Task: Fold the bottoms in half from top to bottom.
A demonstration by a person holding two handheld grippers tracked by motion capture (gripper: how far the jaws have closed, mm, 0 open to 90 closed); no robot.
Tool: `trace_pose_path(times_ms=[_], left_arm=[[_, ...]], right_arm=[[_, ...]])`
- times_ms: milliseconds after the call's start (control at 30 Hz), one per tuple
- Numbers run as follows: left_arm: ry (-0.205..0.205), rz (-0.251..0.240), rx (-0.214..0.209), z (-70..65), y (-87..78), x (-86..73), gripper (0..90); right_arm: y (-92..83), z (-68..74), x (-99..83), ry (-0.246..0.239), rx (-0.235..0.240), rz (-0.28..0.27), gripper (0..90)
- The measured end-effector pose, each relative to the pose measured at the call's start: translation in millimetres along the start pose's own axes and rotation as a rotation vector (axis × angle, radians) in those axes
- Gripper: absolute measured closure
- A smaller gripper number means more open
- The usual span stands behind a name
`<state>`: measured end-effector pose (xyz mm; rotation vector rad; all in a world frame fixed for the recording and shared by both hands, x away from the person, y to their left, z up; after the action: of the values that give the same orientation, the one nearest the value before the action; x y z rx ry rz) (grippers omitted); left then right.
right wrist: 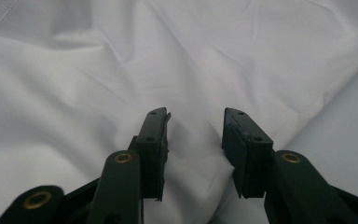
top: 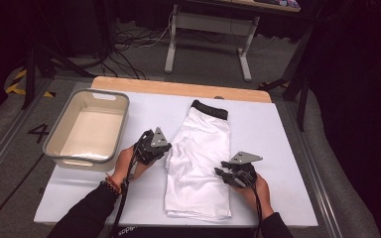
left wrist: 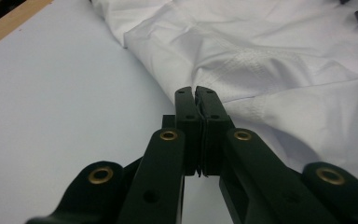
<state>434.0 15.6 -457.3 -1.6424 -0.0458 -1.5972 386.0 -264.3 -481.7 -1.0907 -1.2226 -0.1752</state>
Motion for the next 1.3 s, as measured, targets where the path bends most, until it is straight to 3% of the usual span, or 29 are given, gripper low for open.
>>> trace_pose_path(times_ms=[67,100,133,200,500,567,600,700,800,900,1033,1167,1300], left_arm=[[0.000,0.001,0.014,0.8,-2.2,-0.1,88.8],[0.007,0.003,0.059,2.8,-6.8,-0.6,89.9],[0.008,0.006,0.076,4.6,-8.3,-1.3,89.9],[-0.014,0.007,0.078,7.8,-9.6,-3.2,89.9],[0.035,0.015,-0.010,-10.7,-7.2,-0.4,89.0],[0.039,0.036,-0.071,-17.4,-6.5,-3.6,84.9],[0.039,0.036,-0.071,-17.4,-6.5,-3.6,83.7],[0.076,0.124,-0.076,-22.8,-1.8,-14.4,79.5],[0.040,0.141,-0.087,-21.7,-1.0,-20.3,75.9],[0.043,0.150,-0.085,-20.2,-4.5,-23.3,75.0],[0.035,0.170,-0.132,-20.5,-6.9,-26.2,74.8],[0.068,0.167,-0.091,-22.2,-1.1,-24.3,69.3],[0.044,0.151,-0.058,-18.3,7.9,-21.3,65.7]], right_arm=[[0.0,-0.1,0.0,0.001,0.000,0.000,60.8],[0.0,0.0,0.0,0.000,0.000,0.000,60.8],[-0.1,0.0,-0.1,-0.001,-0.001,0.000,60.8],[-0.1,0.0,-0.1,0.000,0.000,-0.001,60.8],[-0.1,0.0,-0.1,-0.001,0.000,-0.001,60.8],[-0.2,0.1,-0.2,-0.003,-0.001,-0.002,60.8],[-0.2,0.1,-0.2,-0.003,0.000,-0.002,60.8],[-0.2,0.1,-0.3,-0.003,0.000,-0.002,60.8],[-0.3,0.3,-0.3,-0.004,-0.002,-0.003,60.8],[-0.2,0.4,-0.3,-0.005,-0.002,-0.003,60.8],[-0.3,0.4,-0.3,-0.005,-0.002,-0.003,60.8],[-0.2,0.6,-0.2,-0.009,-0.003,-0.003,60.8],[-0.2,0.6,-0.2,-0.010,-0.004,-0.003,60.8]])
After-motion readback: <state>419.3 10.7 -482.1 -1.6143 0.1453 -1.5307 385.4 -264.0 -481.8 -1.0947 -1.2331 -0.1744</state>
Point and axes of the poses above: each handheld gripper's, and its own axes: y roughly forward along the jaws, x roughly out of its top, z roughly to its left, the point moved 4 cm from there along y, roughly forward along the jaws, and after that the axes turned 8 degrees about -z, right-handed, at the moved point
